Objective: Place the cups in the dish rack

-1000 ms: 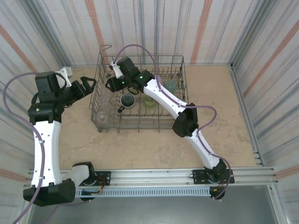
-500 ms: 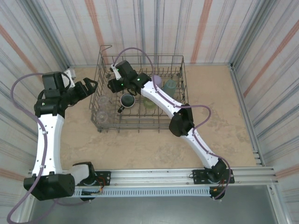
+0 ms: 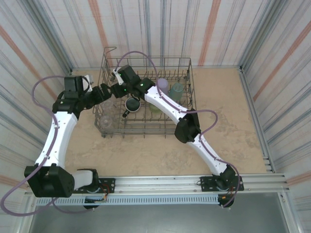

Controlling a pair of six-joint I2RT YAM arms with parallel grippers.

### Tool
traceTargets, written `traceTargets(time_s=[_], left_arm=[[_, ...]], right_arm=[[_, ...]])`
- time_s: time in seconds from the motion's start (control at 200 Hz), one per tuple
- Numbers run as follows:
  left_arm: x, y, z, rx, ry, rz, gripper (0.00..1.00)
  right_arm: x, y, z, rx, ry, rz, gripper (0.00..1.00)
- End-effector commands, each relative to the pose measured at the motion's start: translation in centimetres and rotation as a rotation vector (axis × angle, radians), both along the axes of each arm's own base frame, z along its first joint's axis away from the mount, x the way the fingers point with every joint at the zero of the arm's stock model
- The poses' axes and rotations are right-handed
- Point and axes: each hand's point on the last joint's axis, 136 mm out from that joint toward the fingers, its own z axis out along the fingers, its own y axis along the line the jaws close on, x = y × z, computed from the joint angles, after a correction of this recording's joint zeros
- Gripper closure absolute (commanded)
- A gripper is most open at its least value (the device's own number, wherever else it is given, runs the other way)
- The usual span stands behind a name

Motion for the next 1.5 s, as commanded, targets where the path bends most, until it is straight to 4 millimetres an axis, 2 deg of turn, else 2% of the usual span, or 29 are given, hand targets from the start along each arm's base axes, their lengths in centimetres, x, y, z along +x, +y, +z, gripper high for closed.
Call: traceTargets(time_s=[0.0, 0.11, 0.235, 0.336, 0.466, 0.656, 0.862, 0.977, 1.047, 1.232, 1.498], left_arm=[[0.1, 0.8, 1.0, 0.02, -0.051, 0.046, 0.01], [0.1, 1.3, 0.8, 0.042, -0.044, 0.064, 0.01], [0.3, 1.0, 1.1, 0.02, -0.055, 0.045, 0.01], [0.4, 0.1, 1.1, -0.012, -0.049, 0.01, 0.01], [0.5, -0.9, 0.9, -0.038, -0.048, -0.012, 0.01], [0.8, -2.8, 0.9, -0.058, -0.039, -0.051, 0.01], [0.7, -6.2, 1.3, -0.073, -0.04, -0.107, 0.01], [0.8, -7.1, 1.2, -0.072, -0.037, -0.124, 0.01], [0.8, -6.9, 0.9, -0.058, -0.029, -0.116, 0.01], [0.2, -4.1, 1.0, -0.022, -0.044, -0.048, 0.01], [-0.6, 0.4, 1.5, 0.032, -0.055, 0.047, 0.01]], right_arm=[[-0.9, 1.9, 3.1, 0.071, -0.071, 0.045, 0.64], [-1.3, 3.0, 3.0, 0.1, -0.076, 0.06, 0.63], [-1.1, 3.0, 0.7, 0.065, -0.048, 0.046, 0.63], [-0.9, 2.5, -0.7, 0.023, -0.036, 0.029, 0.63], [-0.7, 1.7, -1.4, -0.024, -0.034, 0.017, 0.63], [-1.0, 0.5, -2.0, -0.114, -0.046, 0.006, 0.63], [-1.5, -1.1, -2.4, -0.2, -0.039, -0.003, 0.64], [-1.7, -1.9, -2.8, -0.239, -0.028, -0.011, 0.64], [-1.9, -2.1, -2.8, -0.244, -0.02, -0.013, 0.62], [-2.0, -1.6, -2.8, -0.216, -0.007, -0.005, 0.4], [-1.8, 0.2, -0.3, -0.062, 0.007, 0.001, 0.12]])
